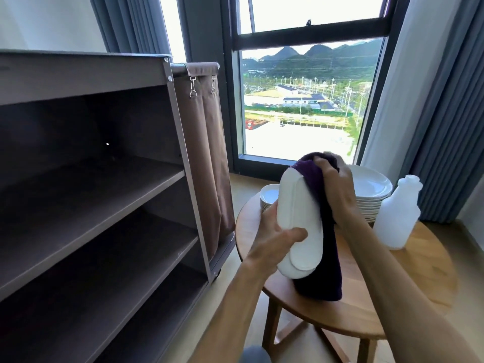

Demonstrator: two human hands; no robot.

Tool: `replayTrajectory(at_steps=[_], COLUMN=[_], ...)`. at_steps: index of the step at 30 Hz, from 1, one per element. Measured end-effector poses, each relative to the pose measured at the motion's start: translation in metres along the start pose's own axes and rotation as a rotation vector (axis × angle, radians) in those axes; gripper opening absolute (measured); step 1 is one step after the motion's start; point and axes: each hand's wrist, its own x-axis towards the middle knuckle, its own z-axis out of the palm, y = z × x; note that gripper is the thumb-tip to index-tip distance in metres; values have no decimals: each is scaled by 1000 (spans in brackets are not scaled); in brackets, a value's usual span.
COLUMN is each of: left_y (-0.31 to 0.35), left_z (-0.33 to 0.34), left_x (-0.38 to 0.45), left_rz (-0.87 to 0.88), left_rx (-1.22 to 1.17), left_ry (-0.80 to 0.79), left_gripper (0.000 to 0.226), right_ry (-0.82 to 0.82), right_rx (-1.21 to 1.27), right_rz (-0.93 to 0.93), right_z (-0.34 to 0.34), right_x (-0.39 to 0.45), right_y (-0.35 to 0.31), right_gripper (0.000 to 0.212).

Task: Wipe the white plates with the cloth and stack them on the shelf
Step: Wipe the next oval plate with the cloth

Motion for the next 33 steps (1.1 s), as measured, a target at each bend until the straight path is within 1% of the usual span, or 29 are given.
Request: replayTrajectory(at_steps=[1, 3, 5, 7, 10, 11, 13, 14, 15, 16, 17, 19, 21, 23, 26, 28, 30, 33], left_y=[-2, -8, -11, -11, -4, -2, 3, 5, 6, 5, 4, 2, 2, 8, 7, -1, -9, -22], left_z=[1, 4, 6, 9, 8, 7, 5, 6, 7, 8, 9, 10, 9, 9, 15, 18, 17, 18], left_x=[-1, 0, 1, 4, 17, 22, 28, 30, 30, 30, 29, 25, 21, 14, 4, 1, 2, 5], left_rz=[-6, -37, -45, -17, -3, 6, 16, 13, 0, -17, -30, -27, 9, 20, 21, 34, 42, 33], left_rx=[-44, -154, -266, -328, -410, -431, -423, -409, -386, -361, -340, -326, -356, -366, -369, -369, -361, -307], left_ry=[24, 62, 141, 242, 373, 397, 435, 439, 433, 418, 406, 384, 322, 283, 221, 210, 246, 280], left_gripper=[50, 51, 53, 47, 26, 20, 11, 11, 16, 22, 28, 39, 48, 51, 46, 35, 24, 25], right_ry=[-17, 3, 14, 7, -7, -24, -18, -9, -6, -5, -9, -24, -54, -103, -136, -146, -138, -29], right_rx=[-39, -154, -217, -252, -259, -257, -221, -183, -149, -136, -138, -154, -188, -249, -349, -433, -486, -431], right_rz=[-11, -65, -114, -68, 89, 137, 158, 143, 105, 46, -24, -137, -241, -321, -357, -344, -351, -298], right_z=[1, 5, 9, 12, 19, 20, 24, 27, 31, 35, 39, 46, 49, 48, 45, 46, 48, 45], right_x=[-3, -12, -21, -26, -43, -52, -69, -76, -83, -88, -93, -98, -96, -88, -61, -44, -34, -24], right_y=[2, 5, 8, 18, 34, 38, 39, 38, 36, 35, 35, 35, 31, 26, 16, 7, -3, -8], right_gripper=[20, 23, 21, 24, 48, 49, 37, 33, 32, 34, 41, 51, 50, 50, 55, 57, 52, 39])
